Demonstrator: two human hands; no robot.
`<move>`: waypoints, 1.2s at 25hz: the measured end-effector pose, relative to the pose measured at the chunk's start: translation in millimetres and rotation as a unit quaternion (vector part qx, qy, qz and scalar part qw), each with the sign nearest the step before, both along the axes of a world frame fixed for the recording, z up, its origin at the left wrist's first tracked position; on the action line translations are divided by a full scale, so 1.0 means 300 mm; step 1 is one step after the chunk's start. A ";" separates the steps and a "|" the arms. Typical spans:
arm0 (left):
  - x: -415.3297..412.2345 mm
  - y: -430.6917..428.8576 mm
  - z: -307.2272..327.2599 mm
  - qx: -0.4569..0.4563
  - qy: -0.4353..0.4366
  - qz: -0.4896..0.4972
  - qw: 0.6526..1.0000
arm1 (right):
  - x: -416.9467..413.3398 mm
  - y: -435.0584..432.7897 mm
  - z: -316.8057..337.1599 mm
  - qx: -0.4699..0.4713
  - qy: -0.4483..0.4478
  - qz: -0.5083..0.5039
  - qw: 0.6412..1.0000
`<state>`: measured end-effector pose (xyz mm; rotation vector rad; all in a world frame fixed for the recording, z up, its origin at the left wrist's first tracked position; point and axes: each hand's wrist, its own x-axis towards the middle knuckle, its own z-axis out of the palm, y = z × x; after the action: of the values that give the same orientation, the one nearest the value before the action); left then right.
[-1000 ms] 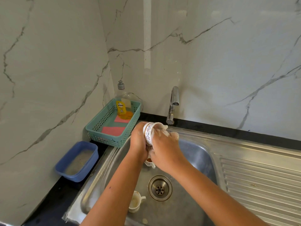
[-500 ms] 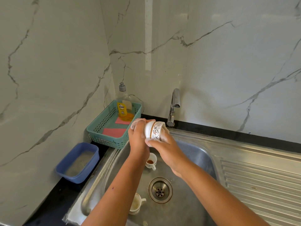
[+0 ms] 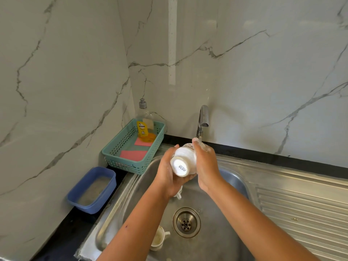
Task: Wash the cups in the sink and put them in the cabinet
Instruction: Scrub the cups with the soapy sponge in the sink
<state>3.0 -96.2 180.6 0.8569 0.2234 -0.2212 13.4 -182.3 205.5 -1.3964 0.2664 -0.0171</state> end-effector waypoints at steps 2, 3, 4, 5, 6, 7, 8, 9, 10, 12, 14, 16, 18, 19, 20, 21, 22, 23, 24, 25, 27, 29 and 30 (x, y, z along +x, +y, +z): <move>-0.009 -0.026 0.005 -0.024 0.017 0.011 0.999 | 0.023 0.007 -0.015 0.013 0.008 -0.028 0.999; -0.010 -0.040 0.003 -0.037 0.025 0.033 0.998 | 0.035 0.009 -0.027 0.002 0.006 -0.035 0.999; -0.008 -0.051 0.002 -0.040 0.034 0.064 0.997 | 0.044 0.012 -0.037 -0.021 -0.004 -0.039 0.999; -0.002 -0.053 0.000 -0.036 0.039 0.099 0.994 | 0.054 0.011 -0.046 -0.043 -0.018 -0.042 0.998; 0.006 -0.049 -0.005 -0.017 0.044 0.133 0.990 | 0.066 0.004 -0.059 -0.070 -0.034 -0.045 0.996; 0.013 -0.044 -0.011 0.010 0.052 0.164 0.985 | 0.073 -0.007 -0.066 -0.107 -0.053 -0.054 0.991; 0.018 -0.035 -0.016 0.049 0.064 0.188 0.979 | 0.073 -0.023 -0.062 -0.155 -0.074 -0.059 0.983; 0.019 -0.027 -0.021 0.084 0.078 0.211 0.971 | 0.068 -0.039 -0.055 -0.218 -0.095 -0.049 0.970; 0.017 -0.024 -0.020 0.121 0.075 0.235 0.962 | 0.057 -0.046 -0.047 -0.280 -0.120 -0.018 0.952; 0.006 -0.022 0.003 0.209 0.017 0.288 0.934 | 0.002 -0.041 -0.020 -0.334 -0.167 0.084 0.924; -0.001 -0.010 0.022 0.295 -0.041 0.329 0.896 | -0.054 -0.016 0.004 -0.293 -0.159 0.163 0.929; -0.001 0.005 0.025 0.368 -0.095 0.342 0.859 | -0.053 -0.008 0.002 -0.317 -0.170 0.151 0.921; -0.004 0.005 0.018 0.423 -0.159 0.328 0.830 | -0.019 -0.007 -0.001 -0.287 -0.172 0.113 0.936; -0.004 -0.001 0.013 0.438 -0.183 0.314 0.822 | -0.005 -0.003 -0.001 -0.225 -0.151 0.097 0.958; -0.004 -0.010 0.013 0.445 -0.200 0.300 0.819 | 0.004 0.006 -0.005 -0.171 -0.123 0.081 0.974; -0.001 -0.019 0.012 0.448 -0.215 0.287 0.819 | 0.012 0.011 -0.009 -0.127 -0.091 0.072 0.985; 0.002 -0.026 0.011 0.443 -0.230 0.279 0.820 | 0.015 0.013 -0.010 -0.091 -0.054 0.074 0.992; 0.002 -0.030 0.015 0.435 -0.243 0.277 0.822 | 0.013 0.013 -0.015 -0.046 -0.011 0.091 0.995; 0.002 -0.030 0.016 0.430 -0.256 0.280 0.820 | 0.003 0.017 -0.010 -0.001 0.031 0.116 0.993; -0.001 -0.030 0.016 0.436 -0.269 0.286 0.810 | -0.005 0.022 -0.011 0.026 0.059 0.134 0.989; -0.003 -0.029 0.019 0.489 -0.284 0.311 0.764 | -0.007 0.037 -0.015 -0.023 0.035 0.135 0.990; 0.007 -0.019 0.030 0.574 -0.269 0.312 0.708 | -0.024 0.058 -0.032 -0.084 -0.074 0.099 0.989; 0.017 -0.009 0.029 0.616 -0.247 0.296 0.687 | -0.040 0.068 -0.039 -0.104 -0.141 0.097 0.980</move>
<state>8.1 -98.9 189.4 2.0845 0.1008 0.9049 1.4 -161.8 193.9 -1.6017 -0.1121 -0.0832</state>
